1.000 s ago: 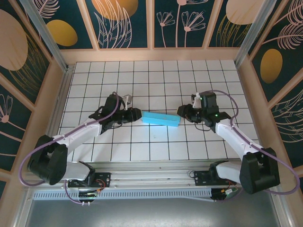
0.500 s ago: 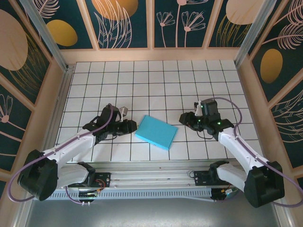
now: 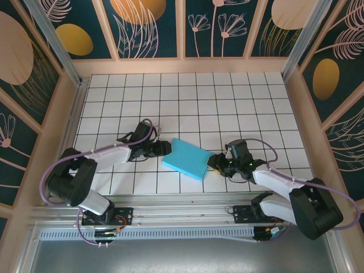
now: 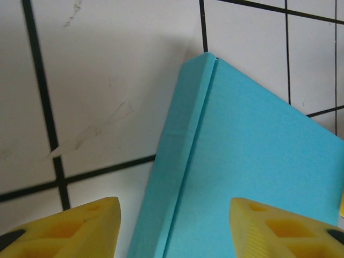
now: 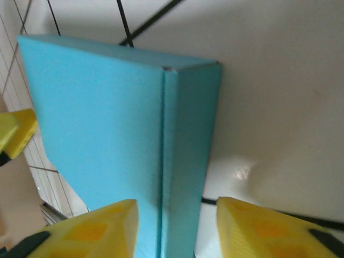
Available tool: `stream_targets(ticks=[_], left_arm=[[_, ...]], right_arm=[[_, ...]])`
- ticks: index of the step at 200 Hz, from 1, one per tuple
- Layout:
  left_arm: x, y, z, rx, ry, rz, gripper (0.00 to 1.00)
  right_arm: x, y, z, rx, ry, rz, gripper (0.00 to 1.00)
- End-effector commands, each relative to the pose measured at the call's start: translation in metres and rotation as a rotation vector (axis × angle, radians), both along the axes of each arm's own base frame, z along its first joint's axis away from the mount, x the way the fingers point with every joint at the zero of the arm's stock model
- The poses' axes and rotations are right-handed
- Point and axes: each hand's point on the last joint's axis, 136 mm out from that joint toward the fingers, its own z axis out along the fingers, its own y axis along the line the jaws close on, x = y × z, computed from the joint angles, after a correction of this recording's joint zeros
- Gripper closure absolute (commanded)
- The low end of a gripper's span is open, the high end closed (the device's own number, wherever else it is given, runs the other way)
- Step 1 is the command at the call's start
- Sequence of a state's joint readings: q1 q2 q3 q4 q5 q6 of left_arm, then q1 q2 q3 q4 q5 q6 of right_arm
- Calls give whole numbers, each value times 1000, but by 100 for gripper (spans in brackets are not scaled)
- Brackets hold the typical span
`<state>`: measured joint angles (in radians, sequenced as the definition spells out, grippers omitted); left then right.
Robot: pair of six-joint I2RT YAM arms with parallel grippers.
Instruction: Fold the paper box
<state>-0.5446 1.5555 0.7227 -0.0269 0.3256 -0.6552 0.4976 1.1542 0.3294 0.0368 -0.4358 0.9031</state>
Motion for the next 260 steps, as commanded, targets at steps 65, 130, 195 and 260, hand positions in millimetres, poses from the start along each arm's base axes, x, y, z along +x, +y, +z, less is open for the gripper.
stream_targets(ticks=[65, 130, 195, 260], left_arm=[[58, -23, -1, -96, -41, 53, 66], [171, -19, 5, -138, -158, 183, 68], [262, 1, 19, -142, -266, 332, 66], [270, 23, 102, -122, -407, 327, 50]], right_arm=[[105, 12, 15, -25, -150, -119, 69], [233, 19, 9, -52, -247, -104, 69], [339, 50, 24, -33, -350, -65, 62], [348, -2, 142, -122, -516, -85, 47]])
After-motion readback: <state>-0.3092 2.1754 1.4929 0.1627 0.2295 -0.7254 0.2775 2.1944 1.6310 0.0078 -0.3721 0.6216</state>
